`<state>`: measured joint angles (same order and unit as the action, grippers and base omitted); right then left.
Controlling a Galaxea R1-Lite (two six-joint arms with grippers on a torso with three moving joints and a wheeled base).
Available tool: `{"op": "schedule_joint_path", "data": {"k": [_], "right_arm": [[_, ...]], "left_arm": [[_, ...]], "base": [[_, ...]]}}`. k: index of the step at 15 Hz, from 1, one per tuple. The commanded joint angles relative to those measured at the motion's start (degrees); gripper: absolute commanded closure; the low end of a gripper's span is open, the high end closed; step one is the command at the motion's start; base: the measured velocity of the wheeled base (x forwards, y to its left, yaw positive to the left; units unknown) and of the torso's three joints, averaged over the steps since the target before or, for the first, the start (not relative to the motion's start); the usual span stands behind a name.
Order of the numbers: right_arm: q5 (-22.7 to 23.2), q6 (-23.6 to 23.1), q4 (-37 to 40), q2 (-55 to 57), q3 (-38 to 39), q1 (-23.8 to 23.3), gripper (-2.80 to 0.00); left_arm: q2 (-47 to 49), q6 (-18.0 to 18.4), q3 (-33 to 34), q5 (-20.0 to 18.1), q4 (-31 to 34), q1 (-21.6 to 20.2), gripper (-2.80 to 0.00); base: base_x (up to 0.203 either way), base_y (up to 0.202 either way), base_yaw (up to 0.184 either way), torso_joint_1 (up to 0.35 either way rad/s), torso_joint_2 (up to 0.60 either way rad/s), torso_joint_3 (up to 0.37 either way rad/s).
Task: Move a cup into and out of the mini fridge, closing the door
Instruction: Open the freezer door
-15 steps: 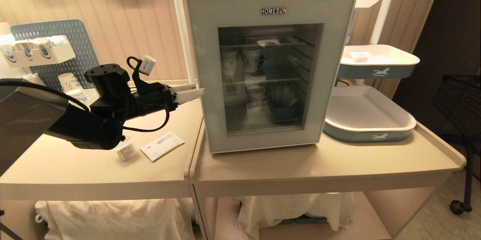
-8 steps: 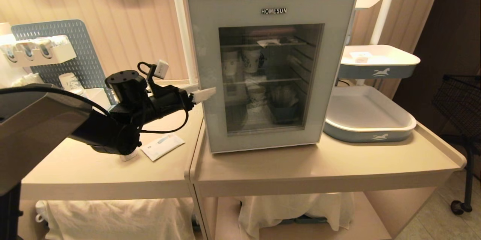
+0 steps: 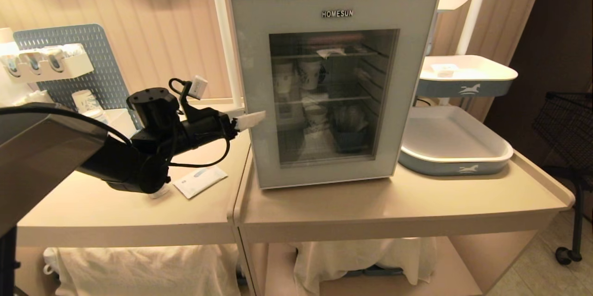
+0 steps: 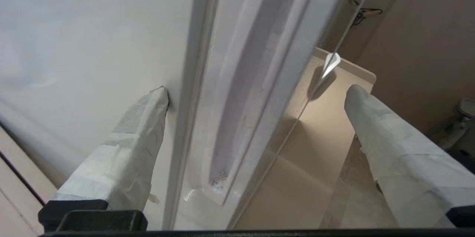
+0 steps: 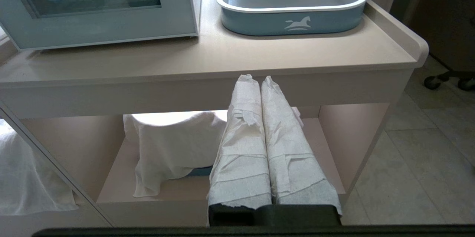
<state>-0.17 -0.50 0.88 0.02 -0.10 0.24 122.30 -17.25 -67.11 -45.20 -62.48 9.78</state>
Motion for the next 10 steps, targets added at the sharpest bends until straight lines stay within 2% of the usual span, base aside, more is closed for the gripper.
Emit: {"op": "schedule_joint_path", "data": {"k": [1, 4, 5, 10], "right_arm": [[0.00, -0.03, 0.00, -0.02, 0.01, 0.02, 0.00], [0.03, -0.03, 0.00, -0.02, 0.01, 0.09, 0.00], [0.00, -0.03, 0.00, -0.02, 0.01, 0.02, 0.00], [0.00, -0.03, 0.00, -0.02, 0.01, 0.02, 0.00]], "left_arm": [[-2.44, -0.12, 0.95, -2.50, -0.17, -1.29, -2.80], [-3.68, -0.58, 1.86, -15.93, 0.63, -3.89, -2.80], [-3.67, -1.24, 1.81, -17.20, 0.85, -4.18, -2.80], [-3.03, -5.15, 1.29, -17.55, 0.60, -3.90, -2.80]], "base": [[0.000, 0.000, 0.000, 0.000, 0.00, 0.000], [0.000, 0.000, 0.000, 0.000, 0.00, 0.000], [0.000, 0.000, 0.000, 0.000, 0.00, 0.000], [0.000, 0.000, 0.000, 0.000, 0.00, 0.000]]}}
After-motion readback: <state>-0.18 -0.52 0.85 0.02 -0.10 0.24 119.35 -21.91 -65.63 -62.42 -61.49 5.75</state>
